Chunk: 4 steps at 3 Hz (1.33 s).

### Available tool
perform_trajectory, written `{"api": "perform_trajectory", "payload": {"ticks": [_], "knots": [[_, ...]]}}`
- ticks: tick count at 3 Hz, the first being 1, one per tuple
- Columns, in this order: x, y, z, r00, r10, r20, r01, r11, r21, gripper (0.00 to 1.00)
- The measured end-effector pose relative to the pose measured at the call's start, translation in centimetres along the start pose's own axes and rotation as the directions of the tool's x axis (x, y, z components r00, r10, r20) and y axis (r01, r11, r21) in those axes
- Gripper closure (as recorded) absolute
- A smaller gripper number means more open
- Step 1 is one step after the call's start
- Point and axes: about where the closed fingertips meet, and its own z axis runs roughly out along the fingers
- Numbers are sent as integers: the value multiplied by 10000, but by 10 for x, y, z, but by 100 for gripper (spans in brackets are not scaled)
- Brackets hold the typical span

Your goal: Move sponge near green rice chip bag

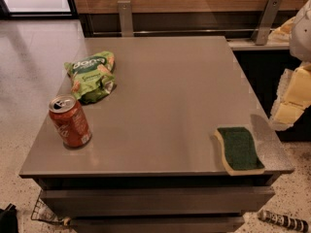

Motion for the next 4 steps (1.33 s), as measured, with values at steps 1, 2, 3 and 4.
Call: {"api": "perform_trajectory", "payload": {"ticks": [1, 2, 3, 4], "knots": [[0, 0, 0, 10000, 0, 1, 0, 10000, 2, 0], [4, 10, 6, 9967, 456, 674, -461, 9989, 47, 0], [8, 43, 11, 9719, 1373, 1913, -1448, 9891, 257, 0], [18, 84, 18, 9314, 2101, 2974, -2435, 9666, 796, 0]]}}
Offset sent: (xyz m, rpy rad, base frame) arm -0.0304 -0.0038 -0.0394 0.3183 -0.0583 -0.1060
